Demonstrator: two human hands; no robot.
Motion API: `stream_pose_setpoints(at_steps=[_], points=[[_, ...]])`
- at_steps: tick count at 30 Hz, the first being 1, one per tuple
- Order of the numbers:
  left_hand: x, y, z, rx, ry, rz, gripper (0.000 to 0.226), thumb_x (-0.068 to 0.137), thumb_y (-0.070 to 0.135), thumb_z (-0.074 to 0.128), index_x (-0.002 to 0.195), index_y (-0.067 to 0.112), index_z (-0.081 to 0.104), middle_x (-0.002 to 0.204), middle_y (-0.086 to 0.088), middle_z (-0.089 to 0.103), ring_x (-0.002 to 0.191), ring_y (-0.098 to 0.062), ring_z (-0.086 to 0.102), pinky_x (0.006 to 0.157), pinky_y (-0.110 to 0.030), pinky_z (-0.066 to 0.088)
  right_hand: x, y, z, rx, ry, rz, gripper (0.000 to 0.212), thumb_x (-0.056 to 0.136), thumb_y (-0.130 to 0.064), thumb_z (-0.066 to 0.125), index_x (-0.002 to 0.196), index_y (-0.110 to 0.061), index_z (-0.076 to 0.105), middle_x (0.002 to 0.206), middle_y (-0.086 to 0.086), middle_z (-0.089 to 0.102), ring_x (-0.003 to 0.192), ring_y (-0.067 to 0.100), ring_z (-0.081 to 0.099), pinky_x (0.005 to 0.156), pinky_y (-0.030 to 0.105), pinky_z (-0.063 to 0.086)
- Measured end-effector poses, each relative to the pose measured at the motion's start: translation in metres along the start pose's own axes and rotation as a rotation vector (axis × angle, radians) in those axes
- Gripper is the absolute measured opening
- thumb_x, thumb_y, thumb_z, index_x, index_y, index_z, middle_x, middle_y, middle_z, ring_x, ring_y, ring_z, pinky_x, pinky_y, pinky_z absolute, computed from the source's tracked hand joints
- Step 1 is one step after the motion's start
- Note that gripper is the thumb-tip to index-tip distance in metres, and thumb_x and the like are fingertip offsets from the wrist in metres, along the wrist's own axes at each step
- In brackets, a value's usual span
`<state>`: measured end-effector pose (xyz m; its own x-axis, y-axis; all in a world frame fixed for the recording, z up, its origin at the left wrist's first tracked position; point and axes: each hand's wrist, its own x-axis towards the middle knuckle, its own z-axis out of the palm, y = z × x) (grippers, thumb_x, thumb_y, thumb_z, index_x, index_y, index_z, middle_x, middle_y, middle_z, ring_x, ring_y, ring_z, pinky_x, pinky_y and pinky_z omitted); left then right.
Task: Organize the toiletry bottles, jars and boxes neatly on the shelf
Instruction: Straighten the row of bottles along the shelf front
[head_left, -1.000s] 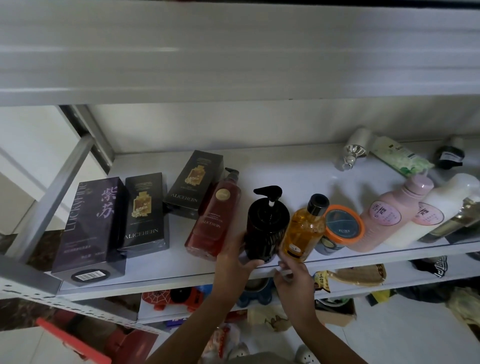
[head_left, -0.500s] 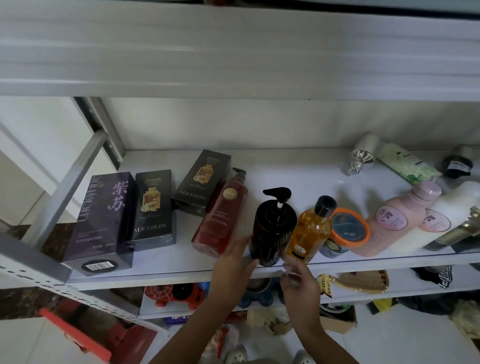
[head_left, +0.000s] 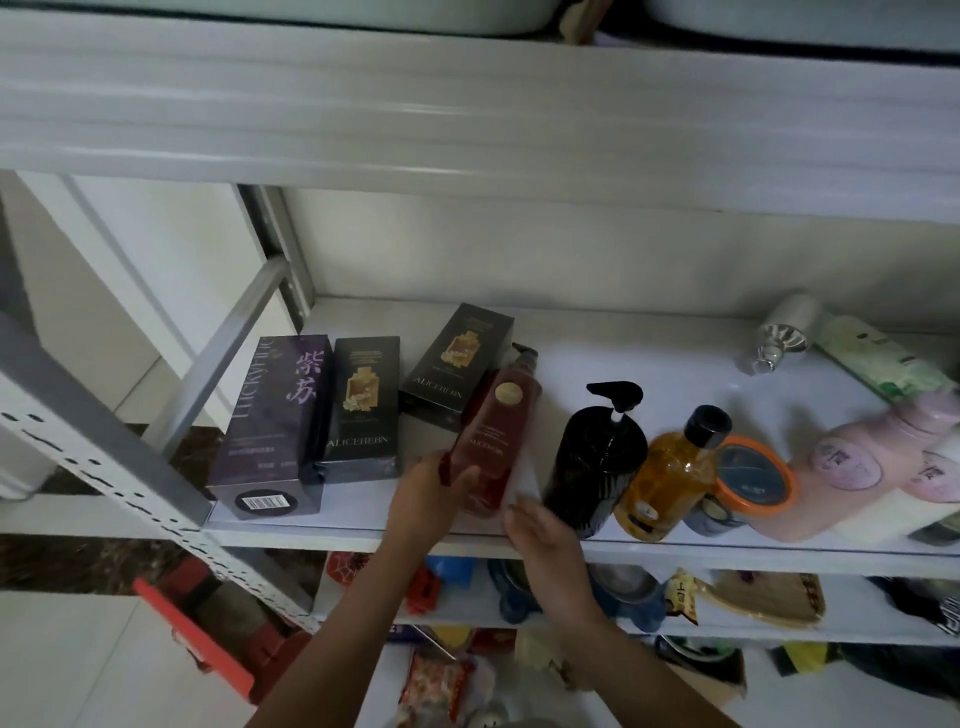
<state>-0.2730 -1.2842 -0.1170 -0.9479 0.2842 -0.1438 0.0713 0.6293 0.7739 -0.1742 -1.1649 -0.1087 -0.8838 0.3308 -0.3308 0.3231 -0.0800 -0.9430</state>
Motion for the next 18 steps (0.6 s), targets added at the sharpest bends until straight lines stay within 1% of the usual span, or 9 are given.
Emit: stream_pose_setpoints(at_steps=[2,5,6,7,10,11,14,16,18], points=[[0.0,0.002,-0.004,-0.033,-0.081,-0.025,0.024,0.09,0.037,0.059,0.101,0.016,0.062,0.086,0.003,0.066,0.073,-0.004,0.061,0.062,-0.016,0.044,0.007,-0.005,0.005,-0.001,0.008,0.045,0.011,0.093,-0.021,0.056,0.096,-0.019,0.066,0.096,-0.005,0.069,0.096,0.012,0.063,0.091,0.028,0.047],[-0.003,0.001,-0.01,-0.146,-0.192,-0.086,0.018,0.088,0.031,0.064,0.095,0.015,0.065,0.084,0.002,0.068,0.073,-0.007,0.064,0.064,-0.017,0.047,0.012,-0.007,0.01,-0.057,0.042,0.093,0.014,0.088,-0.024,0.063,0.094,-0.012,0.069,0.091,0.004,0.071,0.091,0.018,0.065,0.09,0.036,0.05],[-0.004,0.0,-0.012,-0.178,-0.216,-0.102,0.016,0.087,0.03,0.066,0.093,0.015,0.065,0.082,0.002,0.068,0.072,-0.008,0.064,0.064,-0.017,0.048,0.013,-0.006,0.01,-0.071,0.052,0.102,0.016,0.086,-0.023,0.065,0.093,-0.008,0.069,0.088,0.005,0.071,0.087,0.019,0.065,0.085,0.033,0.051],[-0.005,-0.001,-0.014,-0.192,-0.232,-0.116,0.014,0.086,0.029,0.067,0.091,0.015,0.064,0.081,0.002,0.068,0.07,-0.007,0.064,0.061,-0.015,0.047,0.013,-0.006,0.009,-0.066,0.062,0.107,0.016,0.085,-0.02,0.066,0.092,-0.006,0.068,0.085,0.005,0.07,0.083,0.018,0.064,0.078,0.028,0.051],[-0.007,-0.001,-0.019,-0.22,-0.249,-0.133,0.015,0.085,0.029,0.069,0.088,0.015,0.063,0.08,0.003,0.067,0.067,-0.004,0.064,0.054,-0.011,0.046,0.012,-0.006,0.01,-0.003,0.07,0.12,0.007,0.083,-0.01,0.068,0.09,-0.008,0.068,0.077,-0.001,0.067,0.071,0.009,0.06,0.057,0.009,0.045],[-0.008,-0.001,-0.019,-0.231,-0.248,-0.127,0.013,0.085,0.027,0.069,0.086,0.016,0.063,0.079,0.003,0.068,0.065,-0.002,0.064,0.053,-0.01,0.047,0.012,-0.005,0.011,0.009,0.072,0.12,0.007,0.082,-0.009,0.069,0.089,-0.008,0.068,0.076,-0.002,0.067,0.07,0.008,0.06,0.054,0.007,0.043],[-0.012,-0.002,-0.021,-0.254,-0.24,-0.084,0.01,0.084,0.024,0.07,0.081,0.019,0.062,0.08,0.003,0.068,0.064,0.0,0.065,0.058,-0.013,0.051,0.011,-0.002,0.014,0.019,0.082,0.112,0.008,0.079,-0.01,0.072,0.087,-0.009,0.069,0.08,0.0,0.069,0.074,0.013,0.063,0.06,0.014,0.045],[-0.015,-0.005,-0.02,-0.272,-0.219,-0.068,0.011,0.083,0.024,0.07,0.087,0.017,0.062,0.084,0.001,0.069,0.072,-0.006,0.067,0.063,-0.018,0.054,0.01,0.0,0.015,0.021,0.085,0.09,0.011,0.079,-0.01,0.072,0.089,-0.008,0.068,0.081,0.001,0.069,0.075,0.013,0.063,0.059,0.013,0.045],[-0.017,-0.009,-0.018,-0.299,-0.201,-0.052,0.024,0.082,0.025,0.072,0.098,0.011,0.062,0.091,-0.002,0.069,0.078,-0.012,0.068,0.068,-0.023,0.056,0.008,0.003,0.014,0.038,0.081,0.059,0.014,0.079,-0.008,0.072,0.092,-0.005,0.067,0.083,0.003,0.069,0.072,0.007,0.062,0.055,0.008,0.045]])
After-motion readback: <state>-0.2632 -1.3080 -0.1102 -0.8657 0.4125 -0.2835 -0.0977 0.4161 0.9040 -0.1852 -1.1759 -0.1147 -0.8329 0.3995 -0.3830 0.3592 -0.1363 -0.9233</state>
